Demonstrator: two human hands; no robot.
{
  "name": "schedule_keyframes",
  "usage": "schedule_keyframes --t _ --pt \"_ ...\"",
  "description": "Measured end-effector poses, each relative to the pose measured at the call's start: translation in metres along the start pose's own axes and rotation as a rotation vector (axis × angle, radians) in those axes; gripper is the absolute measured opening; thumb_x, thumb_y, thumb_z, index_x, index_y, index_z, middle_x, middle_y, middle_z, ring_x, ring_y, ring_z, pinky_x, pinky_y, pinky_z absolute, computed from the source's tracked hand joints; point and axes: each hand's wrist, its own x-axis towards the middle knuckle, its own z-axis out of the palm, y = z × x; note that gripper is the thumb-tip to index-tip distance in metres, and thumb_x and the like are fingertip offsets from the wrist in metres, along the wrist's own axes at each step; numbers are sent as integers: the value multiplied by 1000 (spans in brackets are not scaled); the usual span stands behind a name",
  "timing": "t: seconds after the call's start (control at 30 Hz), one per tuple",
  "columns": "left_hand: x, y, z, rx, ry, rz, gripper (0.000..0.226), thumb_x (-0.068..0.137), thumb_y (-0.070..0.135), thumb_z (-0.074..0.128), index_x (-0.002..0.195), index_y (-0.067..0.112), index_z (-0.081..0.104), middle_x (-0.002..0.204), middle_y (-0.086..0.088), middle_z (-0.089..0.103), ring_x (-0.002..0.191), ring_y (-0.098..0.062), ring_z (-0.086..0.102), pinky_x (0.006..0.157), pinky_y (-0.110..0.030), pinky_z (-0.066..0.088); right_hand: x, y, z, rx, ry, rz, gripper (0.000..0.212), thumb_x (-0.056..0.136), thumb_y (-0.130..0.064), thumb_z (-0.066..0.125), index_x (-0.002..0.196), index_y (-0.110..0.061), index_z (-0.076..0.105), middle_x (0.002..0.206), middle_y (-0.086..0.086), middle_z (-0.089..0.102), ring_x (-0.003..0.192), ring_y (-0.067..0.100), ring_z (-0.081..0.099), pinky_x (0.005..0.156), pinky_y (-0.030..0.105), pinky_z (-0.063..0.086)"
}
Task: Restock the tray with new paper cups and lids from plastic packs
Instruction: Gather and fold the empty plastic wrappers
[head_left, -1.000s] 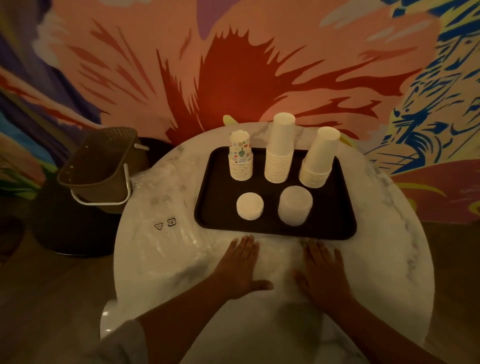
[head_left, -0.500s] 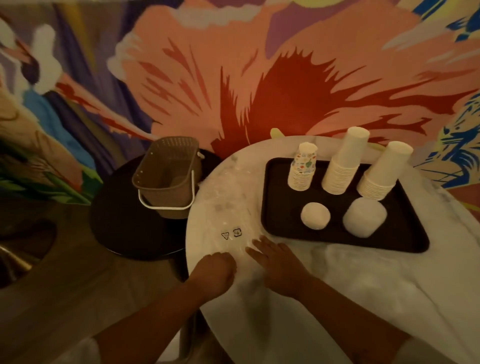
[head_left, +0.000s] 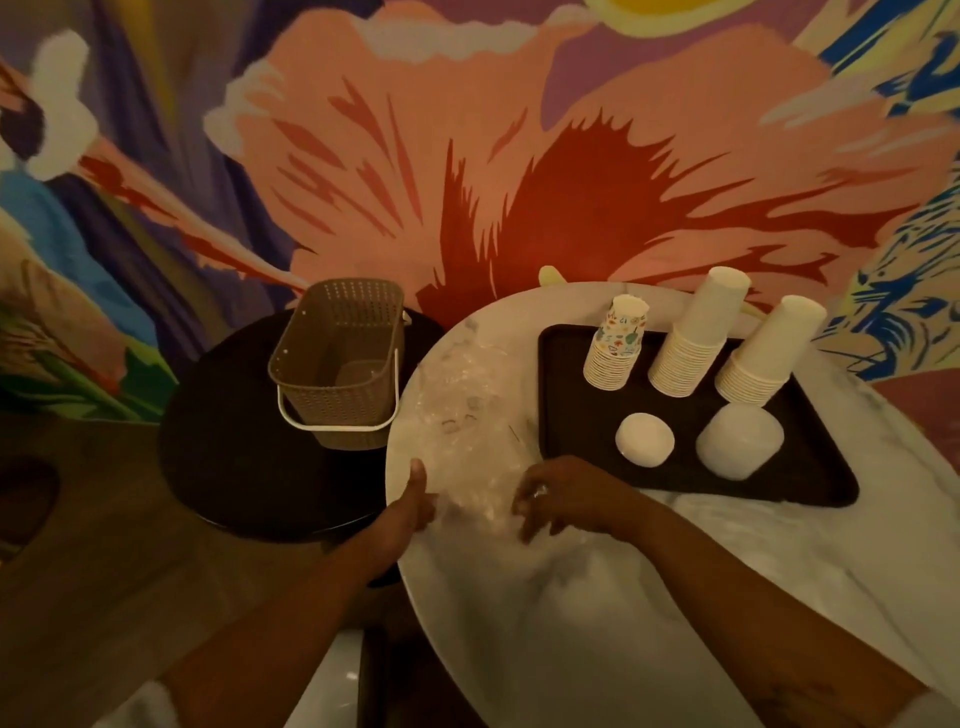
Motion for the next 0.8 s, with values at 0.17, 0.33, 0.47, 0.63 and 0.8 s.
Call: schedule_keyframes --t 0.17,0.33,0.47,0.63,0.8 --pt "13 -14 4 -83 116 -81 72 95 54 12 74 7 62 87 -13 63 87 -22 59 93 -31 42 57 7 -2 -80 338 76 19 91 -26 56 90 -7 56 88 12 60 80 19 55 66 27 40" --pt "24 -29 8 231 159 -17 36 91 42 52 80 10 64 94 -9 63 90 -21 60 87 -31 45 115 11 11 -503 466 104 29 91 -28 53 107 -5 59 115 14 49 108 29 49 87 38 45" --pt "31 -44 11 586 400 12 35 84 40 64 92 6 68 104 -7 56 99 -22 56 91 -34 48 129 22 23 -708 407 158 28 92 -19 46 116 -8 55 125 11 45 115 29 44 93 40 44" --pt "35 -45 2 568 411 -10 21 78 31 71 81 11 63 99 -7 61 91 -21 59 83 -31 49 123 30 21 -523 518 174 34 82 -14 56 113 -23 48 109 3 60 112 24 49 96 40 32" --pt "28 -24 -8 307 545 6 29 75 13 75 78 18 46 77 2 52 83 -19 53 72 -27 41 104 26 -3 -193 406 232 34 82 -13 59 115 -18 52 109 5 57 112 27 51 98 41 35"
